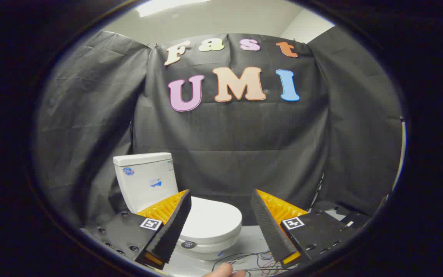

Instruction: Open the toilet lid.

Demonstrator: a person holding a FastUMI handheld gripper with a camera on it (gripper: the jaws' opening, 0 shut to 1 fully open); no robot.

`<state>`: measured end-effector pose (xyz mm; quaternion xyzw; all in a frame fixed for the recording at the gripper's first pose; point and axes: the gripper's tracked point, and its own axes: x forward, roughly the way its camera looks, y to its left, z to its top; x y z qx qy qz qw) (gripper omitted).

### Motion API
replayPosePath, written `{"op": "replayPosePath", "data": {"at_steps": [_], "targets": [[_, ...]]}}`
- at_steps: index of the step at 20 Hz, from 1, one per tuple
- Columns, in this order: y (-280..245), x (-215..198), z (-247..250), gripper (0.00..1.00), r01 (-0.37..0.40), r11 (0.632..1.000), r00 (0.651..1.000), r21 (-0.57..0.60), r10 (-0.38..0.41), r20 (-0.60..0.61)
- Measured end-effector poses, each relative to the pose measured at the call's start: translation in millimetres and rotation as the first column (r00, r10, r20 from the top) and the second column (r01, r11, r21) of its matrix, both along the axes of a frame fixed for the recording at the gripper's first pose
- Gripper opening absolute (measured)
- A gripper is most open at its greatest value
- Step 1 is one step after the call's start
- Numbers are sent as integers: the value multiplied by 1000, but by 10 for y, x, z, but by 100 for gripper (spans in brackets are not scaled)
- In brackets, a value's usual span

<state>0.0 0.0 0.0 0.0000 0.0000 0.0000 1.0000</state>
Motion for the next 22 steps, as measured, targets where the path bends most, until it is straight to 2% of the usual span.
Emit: {"op": "replayPosePath", "data": {"at_steps": [22], "targets": [[1, -5, 2, 98, -2, 1000, 1000, 0, 2, -2]]}}
